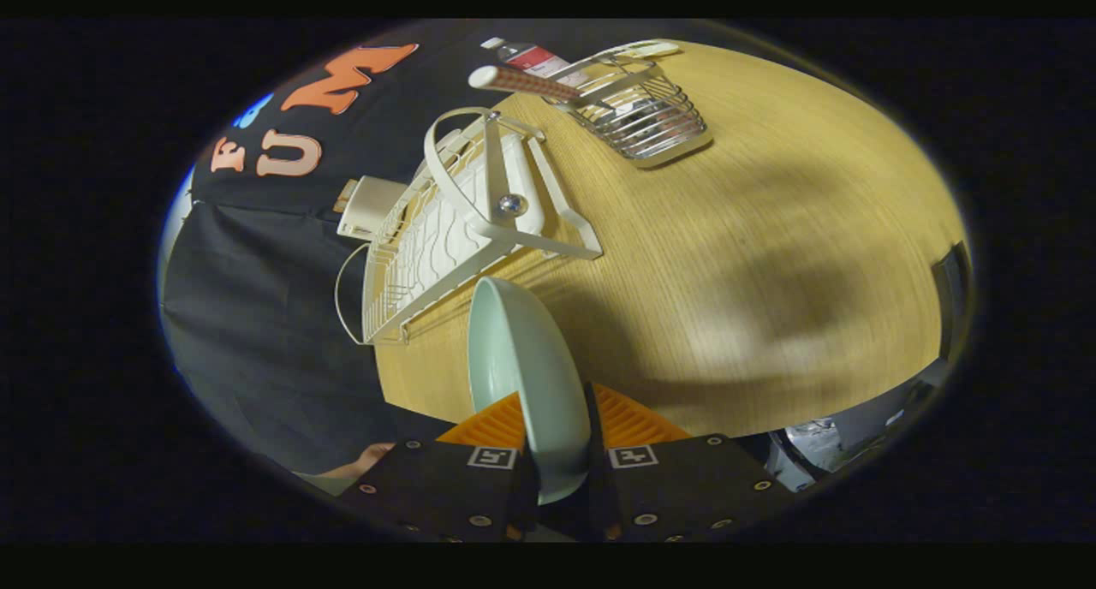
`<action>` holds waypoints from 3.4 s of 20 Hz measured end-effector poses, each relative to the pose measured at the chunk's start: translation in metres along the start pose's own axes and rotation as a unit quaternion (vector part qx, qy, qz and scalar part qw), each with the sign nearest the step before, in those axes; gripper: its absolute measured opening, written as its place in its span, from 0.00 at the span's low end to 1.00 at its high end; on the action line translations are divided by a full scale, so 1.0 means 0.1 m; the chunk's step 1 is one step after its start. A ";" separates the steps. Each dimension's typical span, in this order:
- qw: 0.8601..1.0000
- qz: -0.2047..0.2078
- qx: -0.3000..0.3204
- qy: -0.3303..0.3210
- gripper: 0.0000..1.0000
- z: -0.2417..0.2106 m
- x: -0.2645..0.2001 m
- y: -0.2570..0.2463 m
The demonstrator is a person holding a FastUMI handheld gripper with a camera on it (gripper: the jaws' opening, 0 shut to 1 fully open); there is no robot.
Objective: Take the plate from the dish rack, then take the spoon from the basket and place it into the plate.
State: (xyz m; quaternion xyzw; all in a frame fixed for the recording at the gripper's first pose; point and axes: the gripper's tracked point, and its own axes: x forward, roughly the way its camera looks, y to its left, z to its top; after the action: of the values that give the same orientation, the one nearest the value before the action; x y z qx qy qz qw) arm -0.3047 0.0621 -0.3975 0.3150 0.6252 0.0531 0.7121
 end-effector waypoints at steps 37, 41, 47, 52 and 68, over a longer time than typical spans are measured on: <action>0.866 -0.206 -0.317 -0.327 0.47 2.24 -0.78 0.10; 0.856 -0.193 -0.347 -0.330 0.44 2.16 -0.72 0.15; 0.844 -0.206 -0.354 -0.346 0.25 2.21 -0.64 0.09; 0.850 -0.197 -0.345 -0.347 0.14 2.32 -0.74 0.18; 0.832 -0.155 -0.347 -0.404 0.12 2.25 -1.87 1.07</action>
State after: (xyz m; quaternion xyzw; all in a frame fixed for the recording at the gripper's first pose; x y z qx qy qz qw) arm -0.1024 -0.0264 -0.1779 -0.0606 0.2627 0.0231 0.9627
